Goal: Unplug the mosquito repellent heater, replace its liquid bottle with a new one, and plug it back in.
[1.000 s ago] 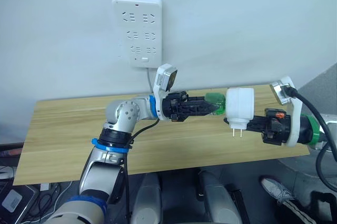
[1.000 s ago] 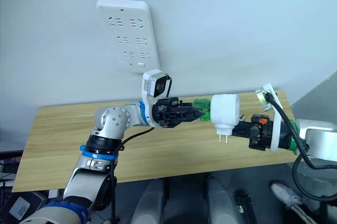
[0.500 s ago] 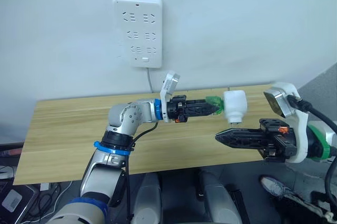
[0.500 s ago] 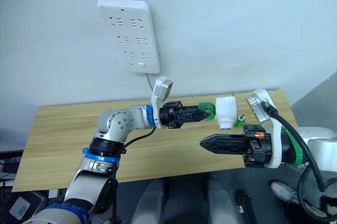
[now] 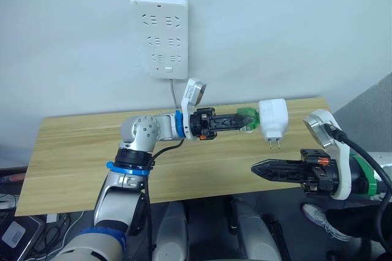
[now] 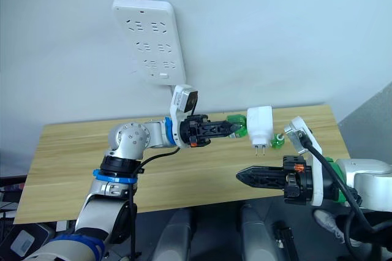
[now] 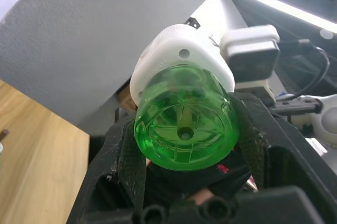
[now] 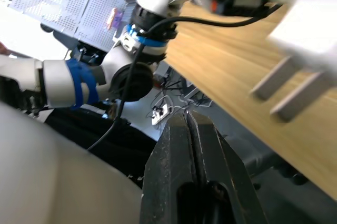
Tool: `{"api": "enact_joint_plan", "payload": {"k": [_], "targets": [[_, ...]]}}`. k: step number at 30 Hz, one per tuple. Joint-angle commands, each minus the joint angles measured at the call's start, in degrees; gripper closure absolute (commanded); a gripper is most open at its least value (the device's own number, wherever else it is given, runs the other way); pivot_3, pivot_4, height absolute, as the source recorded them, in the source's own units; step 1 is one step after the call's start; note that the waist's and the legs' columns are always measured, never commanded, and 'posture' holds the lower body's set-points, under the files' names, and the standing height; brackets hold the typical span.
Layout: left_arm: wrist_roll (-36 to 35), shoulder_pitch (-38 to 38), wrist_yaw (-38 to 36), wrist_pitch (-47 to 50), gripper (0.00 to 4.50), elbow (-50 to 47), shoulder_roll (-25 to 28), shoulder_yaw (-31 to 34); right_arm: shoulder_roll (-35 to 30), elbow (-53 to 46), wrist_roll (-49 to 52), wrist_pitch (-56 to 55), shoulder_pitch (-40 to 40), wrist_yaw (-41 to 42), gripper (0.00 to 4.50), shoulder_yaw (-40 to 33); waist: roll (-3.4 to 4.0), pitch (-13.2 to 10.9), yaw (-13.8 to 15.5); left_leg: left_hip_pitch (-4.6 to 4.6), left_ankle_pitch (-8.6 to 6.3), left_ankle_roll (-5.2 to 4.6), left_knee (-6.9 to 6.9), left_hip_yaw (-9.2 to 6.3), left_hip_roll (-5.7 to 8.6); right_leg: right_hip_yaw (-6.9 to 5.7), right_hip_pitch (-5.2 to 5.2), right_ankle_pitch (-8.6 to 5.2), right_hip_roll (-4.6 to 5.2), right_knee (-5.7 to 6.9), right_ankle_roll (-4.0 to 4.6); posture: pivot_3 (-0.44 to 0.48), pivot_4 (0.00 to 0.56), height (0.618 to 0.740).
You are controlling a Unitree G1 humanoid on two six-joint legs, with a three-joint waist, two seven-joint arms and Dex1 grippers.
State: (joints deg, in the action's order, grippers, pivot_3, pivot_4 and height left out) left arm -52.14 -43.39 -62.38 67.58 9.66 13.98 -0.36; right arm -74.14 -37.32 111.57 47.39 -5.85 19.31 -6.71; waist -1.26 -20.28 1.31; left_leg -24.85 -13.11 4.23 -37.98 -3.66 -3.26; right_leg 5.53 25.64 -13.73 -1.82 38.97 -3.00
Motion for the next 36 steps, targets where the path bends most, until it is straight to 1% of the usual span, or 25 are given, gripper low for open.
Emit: {"api": "enact_joint_plan", "payload": {"k": [1,8,10,15,20,22,24,25,27,29,30,31,32,33,34,35,36], "targets": [[-2.5,0.4,-1.3,1.5,2.22,-3.1,0.0,-0.2,1.5,0.0,1.4,-1.0,-2.4,-0.6,4.46,-0.5,0.00,0.0,0.0,0.00,0.00,0.00,0.00,-0.01,0.00,-0.01,0.00,0.00,0.00,0.01,0.00,0.127,0.301,0.740],[-1.1,1.9,-2.8,-0.2,2.22,-5.0,1.4,-2.6,3.6,2.6,1.4,1.0,-8.0,0.8,4.46,-0.4,0.00,0.0,0.0,0.01,0.00,0.00,0.00,-0.01,0.00,-0.01,-0.02,0.00,0.00,0.00,0.00,0.125,0.306,0.740],[-0.6,2.3,-3.5,-1.1,2.22,-5.5,1.9,-3.6,4.1,3.3,1.4,1.6,-9.1,0.9,4.46,-0.2,0.00,0.0,0.0,0.01,0.00,0.00,0.00,-0.02,0.00,-0.01,-0.02,0.00,0.00,0.00,0.00,0.124,0.307,0.740],[-0.3,2.1,-3.2,-1.9,2.22,-4.8,1.9,-3.7,4.9,3.8,1.4,3.0,-10.5,1.6,4.46,-0.1,0.00,0.0,0.1,0.01,0.00,0.00,0.00,-0.03,0.00,-0.02,-0.02,0.00,0.00,0.00,0.01,0.122,0.311,0.740],[-0.2,1.2,-2.5,-1.5,2.22,-1.8,2.1,-2.7,3.0,4.3,1.4,4.5,-9.8,3.1,4.46,-2.7,0.00,0.0,0.0,0.01,0.00,0.00,0.00,-0.02,0.00,-0.02,-0.02,0.00,0.00,0.00,0.01,0.127,0.313,0.740],[-0.1,0.8,-3.0,-0.4,2.22,0.6,3.4,-2.2,0.8,6.5,1.4,5.3,-12.5,1.7,4.46,-5.0,0.00,0.0,0.0,0.01,0.00,0.00,0.00,-0.01,0.00,-0.01,-0.02,0.00,0.00,0.00,0.01,0.127,0.316,0.740],[0.0,0.5,-4.4,0.6,2.22,2.6,5.4,-2.3,-2.5,6.7,-1.0,6.7,-15.6,1.5,4.46,-7.0,0.01,0.0,-0.2,0.02,0.00,0.00,-0.01,0.02,0.00,0.02,-0.01,0.01,0.00,0.01,0.01,0.125,0.316,0.740],[0.2,0.4,-5.4,1.1,2.22,3.0,6.6,-2.9,-3.8,6.0,-4.1,7.8,-16.7,4.0,4.46,-8.3,0.01,0.0,-0.3,0.05,0.00,-0.01,0.01,0.05,0.00,0.04,0.00,0.01,0.00,0.04,0.01,0.125,0.316,0.740],[0.2,0.0,-7.5,2.0,2.22,3.5,8.7,-3.8,-5.0,3.4,-17.4,5.9,-16.9,9.8,4.10,-10.1,0.01,0.0,-0.2,0.06,0.00,-0.02,0.06,0.00,-0.03,-0.02,0.02,0.00,-0.04,0.03,0.02,0.121,0.317,0.740],[-1.2,-1.5,-7.9,5.4,2.22,5.7,9.6,-2.8,-5.0,-0.3,-33.8,0.5,-11.6,18.3,3.56,-12.3,0.01,0.0,0.0,0.05,0.00,-0.02,0.10,-0.03,-0.07,-0.07,0.06,-0.02,-0.08,-0.01,0.03,0.115,0.315,0.740],[-2.0,-2.3,-7.8,7.5,2.22,6.8,9.7,-2.1,-4.7,-1.7,-42.0,-3.3,-7.6,22.1,3.16,-13.0,0.01,0.0,0.2,0.04,0.00,-0.01,0.10,-0.02,-0.06,-0.08,0.07,-0.03,-0.08,-0.01,0.02,0.112,0.315,0.740],[-2.6,-2.8,-7.6,9.2,2.22,7.6,9.9,-1.7,-4.1,-2.4,-51.4,-9.2,-2.9,26.1,2.80,-13.2,0.00,0.0,0.4,0.00,-0.01,-0.01,0.08,-0.06,-0.04,-0.12,0.08,-0.05,-0.07,-0.03,-0.01,0.112,0.315,0.740],[-3.0,-3.2,-7.5,11.0,2.22,8.0,10.1,-1.5,-2.8,-1.7,-62.0,-18.0,1.0,28.6,2.42,-12.5,0.00,0.0,0.5,-0.07,-0.01,0.00,0.06,-0.10,0.01,-0.15,0.09,-0.07,-0.03,-0.06,-0.05,0.111,0.315,0.740],[-3.4,-3.5,-7.1,13.0,2.22,8.4,10.1,-1.2,-1.2,0.3,-73.0,-29.2,3.6,30.1,2.10,-10.9,-0.01,0.0,0.4,-0.08,-0.01,0.01,0.04,-0.10,0.11,-0.12,0.08,-0.10,0.03,-0.08,-0.10,0.111,0.315,0.740],[-3.6,-3.7,-6.8,14.4,2.22,8.6,10.1,-0.9,0.5,2.0,-80.5,-37.2,5.0,31.2,1.67,-9.9,-0.01,0.0,0.2,-0.08,-0.02,0.01,0.02,-0.04,0.17,-0.07,0.08,-0.12,0.11,-0.09,-0.13,0.111,0.315,0.740],[-3.7,-3.9,-6.5,15.3,2.22,8.9,10.0,-0.7,2.0,3.5,-85.1,-42.5,5.6,32.1,1.33,-9.3,-0.01,0.0,0.0,-0.08,-0.02,0.02,0.02,-0.04,0.27,-0.05,0.08,-0.14,0.22,-0.08,-0.16,0.109,0.316,0.740],[-4.1,-4.4,-5.5,17.2,2.22,9.6,9.5,0.3,3.9,6.0,-89.9,-50.2,5.2,33.0,0.98,-8.1,-0.01,0.0,-0.1,-0.06,-0.01,0.02,0.03,-0.03,0.48,-0.02,0.09,-0.18,0.42,-0.01,-0.25,0.109,0.316,0.740]]}}
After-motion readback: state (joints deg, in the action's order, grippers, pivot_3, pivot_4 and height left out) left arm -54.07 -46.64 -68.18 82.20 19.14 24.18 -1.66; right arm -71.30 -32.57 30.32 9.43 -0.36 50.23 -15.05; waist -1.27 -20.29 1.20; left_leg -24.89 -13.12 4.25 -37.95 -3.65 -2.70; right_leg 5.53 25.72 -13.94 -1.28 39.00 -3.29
